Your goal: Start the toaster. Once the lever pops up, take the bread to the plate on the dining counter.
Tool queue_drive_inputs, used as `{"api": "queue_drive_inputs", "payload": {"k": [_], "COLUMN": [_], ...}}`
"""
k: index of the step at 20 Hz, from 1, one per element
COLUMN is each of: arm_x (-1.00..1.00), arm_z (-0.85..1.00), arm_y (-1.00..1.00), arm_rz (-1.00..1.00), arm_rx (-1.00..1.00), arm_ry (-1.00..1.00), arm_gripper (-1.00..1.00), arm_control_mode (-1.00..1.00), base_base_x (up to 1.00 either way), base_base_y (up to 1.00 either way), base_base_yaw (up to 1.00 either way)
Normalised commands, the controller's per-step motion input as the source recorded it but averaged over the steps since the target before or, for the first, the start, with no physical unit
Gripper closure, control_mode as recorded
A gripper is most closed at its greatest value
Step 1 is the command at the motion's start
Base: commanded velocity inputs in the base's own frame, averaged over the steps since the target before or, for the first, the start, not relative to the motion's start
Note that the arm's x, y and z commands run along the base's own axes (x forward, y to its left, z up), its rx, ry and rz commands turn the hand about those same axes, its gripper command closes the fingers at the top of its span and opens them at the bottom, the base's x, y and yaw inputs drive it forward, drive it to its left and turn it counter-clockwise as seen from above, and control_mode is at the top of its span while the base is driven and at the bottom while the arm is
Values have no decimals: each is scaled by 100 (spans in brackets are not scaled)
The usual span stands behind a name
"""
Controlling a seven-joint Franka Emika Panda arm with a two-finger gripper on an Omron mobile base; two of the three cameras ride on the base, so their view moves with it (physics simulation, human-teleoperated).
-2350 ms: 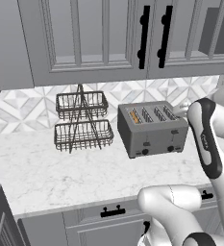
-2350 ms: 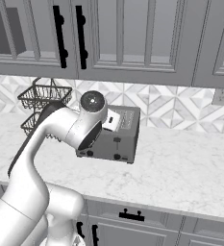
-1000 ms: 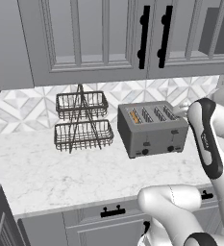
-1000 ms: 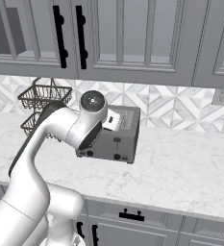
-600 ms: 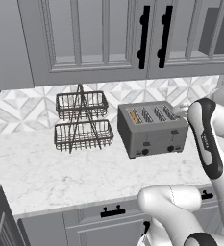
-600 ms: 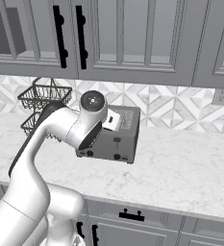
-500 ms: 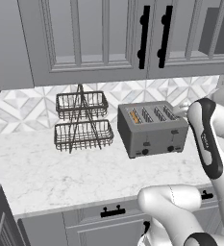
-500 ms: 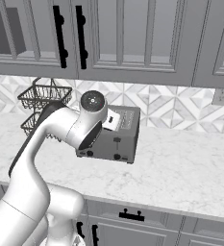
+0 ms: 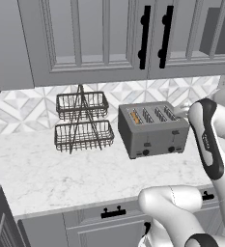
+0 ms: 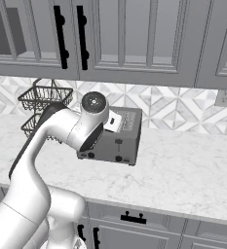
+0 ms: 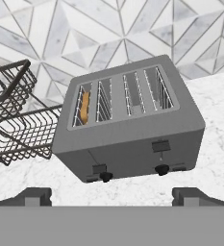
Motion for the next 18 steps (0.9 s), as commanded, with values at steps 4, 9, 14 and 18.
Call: {"api": "queue_drive_inputs", "payload": {"k": [4, 9, 14, 18], "arm_x": [0, 0, 0, 0], "arm_z": [0, 0, 0, 0], "arm_y": [0, 0, 0, 0], "arm_rz": [0, 0, 0, 0], "arm_rx": [0, 0, 0, 0], "arm_ry": [0, 0, 0, 0], "arm_gripper": [-100, -100, -100, -100], "arm_control_mode": [-100, -100, -100, -100], "base_base_x": [0, 0, 0, 0], "base_base_y": [0, 0, 0, 0], "base_base_yaw": [0, 0, 0, 0]}}
